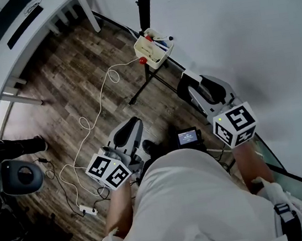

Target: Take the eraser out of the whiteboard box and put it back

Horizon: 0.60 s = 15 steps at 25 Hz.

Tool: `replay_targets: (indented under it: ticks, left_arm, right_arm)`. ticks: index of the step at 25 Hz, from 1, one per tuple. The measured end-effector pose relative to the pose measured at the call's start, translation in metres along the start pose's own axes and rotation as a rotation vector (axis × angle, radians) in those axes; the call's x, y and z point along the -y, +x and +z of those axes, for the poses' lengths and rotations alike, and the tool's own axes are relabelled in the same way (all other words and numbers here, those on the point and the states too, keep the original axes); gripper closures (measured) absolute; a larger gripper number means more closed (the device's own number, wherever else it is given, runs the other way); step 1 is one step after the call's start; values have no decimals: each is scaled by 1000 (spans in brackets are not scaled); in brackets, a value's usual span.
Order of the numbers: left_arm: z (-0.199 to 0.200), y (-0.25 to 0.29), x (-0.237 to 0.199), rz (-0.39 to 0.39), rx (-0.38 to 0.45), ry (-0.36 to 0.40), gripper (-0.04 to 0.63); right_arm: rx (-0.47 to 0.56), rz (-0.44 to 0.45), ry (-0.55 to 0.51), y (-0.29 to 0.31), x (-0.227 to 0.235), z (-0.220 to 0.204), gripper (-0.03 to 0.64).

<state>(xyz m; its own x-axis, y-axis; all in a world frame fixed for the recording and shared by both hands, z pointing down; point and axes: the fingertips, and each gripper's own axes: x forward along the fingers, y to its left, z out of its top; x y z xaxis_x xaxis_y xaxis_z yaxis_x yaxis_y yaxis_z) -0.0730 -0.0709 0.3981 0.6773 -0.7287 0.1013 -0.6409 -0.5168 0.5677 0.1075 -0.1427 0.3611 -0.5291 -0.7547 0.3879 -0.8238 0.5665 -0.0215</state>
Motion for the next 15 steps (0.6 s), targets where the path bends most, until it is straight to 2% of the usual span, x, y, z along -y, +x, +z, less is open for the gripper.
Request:
replay_targets:
  ticks: [15]
  left_arm:
    - [13,6,-7,-12,15,3,545]
  right_arm:
    - [8,-5,-17,7,4,14,443]
